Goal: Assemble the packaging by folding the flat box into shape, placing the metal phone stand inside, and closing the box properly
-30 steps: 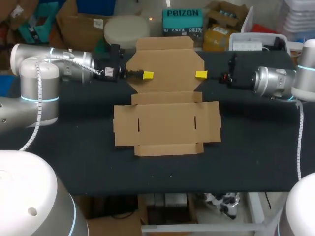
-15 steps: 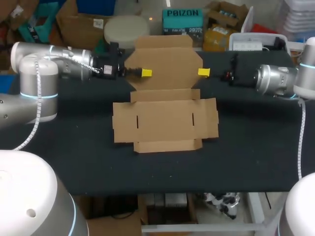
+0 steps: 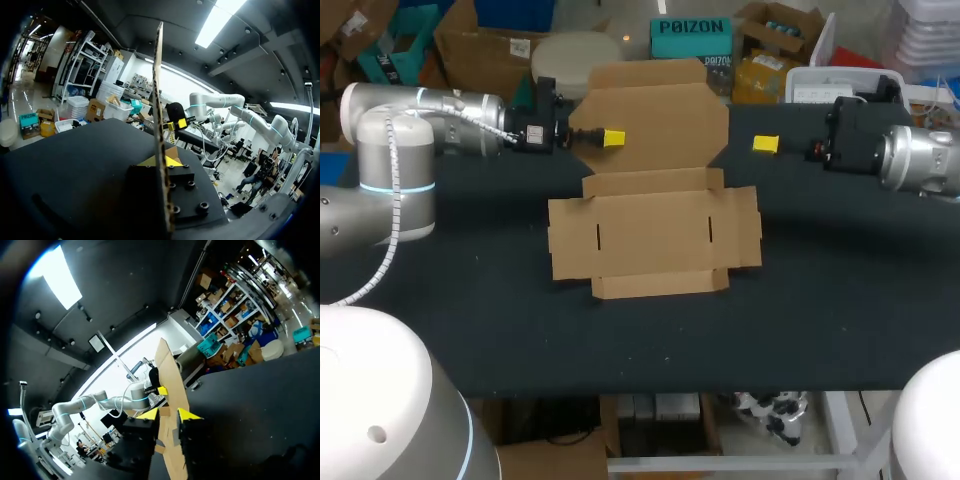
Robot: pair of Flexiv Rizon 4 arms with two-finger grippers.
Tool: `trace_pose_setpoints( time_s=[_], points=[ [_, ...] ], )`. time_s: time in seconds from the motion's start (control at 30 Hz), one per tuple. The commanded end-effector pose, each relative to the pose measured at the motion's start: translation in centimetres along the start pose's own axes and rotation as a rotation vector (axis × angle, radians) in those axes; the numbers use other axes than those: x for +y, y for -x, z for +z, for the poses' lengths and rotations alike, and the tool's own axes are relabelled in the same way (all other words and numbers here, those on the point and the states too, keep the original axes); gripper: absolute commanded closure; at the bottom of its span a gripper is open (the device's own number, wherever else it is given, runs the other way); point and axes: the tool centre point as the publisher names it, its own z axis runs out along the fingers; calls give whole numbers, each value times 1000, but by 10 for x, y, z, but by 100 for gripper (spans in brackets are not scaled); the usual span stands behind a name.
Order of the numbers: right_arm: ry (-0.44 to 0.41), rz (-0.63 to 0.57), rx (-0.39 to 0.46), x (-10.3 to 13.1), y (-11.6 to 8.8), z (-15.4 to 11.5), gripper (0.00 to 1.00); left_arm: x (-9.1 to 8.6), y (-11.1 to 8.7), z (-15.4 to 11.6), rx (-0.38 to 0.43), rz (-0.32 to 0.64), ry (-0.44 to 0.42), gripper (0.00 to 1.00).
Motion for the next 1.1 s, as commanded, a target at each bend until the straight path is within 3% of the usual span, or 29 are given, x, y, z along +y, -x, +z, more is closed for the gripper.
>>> trace_pose_setpoints(
  time_s=[0.03, 0.33, 0.4, 0.43, 0.97, 1.1],
  points=[
    [-17, -34, -134, -3, -24, -18, 100, -7, 7, 3, 10, 21, 9, 100],
    [-84, -210, -214, -25, -59, -42, 100, -18, 7, 16, -42, 121, 17, 100],
    [-89, -227, -288, -31, -65, -45, 100, -23, 8, 20, -78, 122, 31, 100],
    [-89, -227, -288, -31, -65, -45, 100, -25, 10, 20, -135, 118, 39, 100],
    [-89, -227, -288, -31, -65, -45, 100, -25, 10, 20, -135, 118, 39, 100],
    [-60, -289, -273, -22, -80, -33, 100, -27, 7, 22, -132, 140, 34, 100]
  ],
)
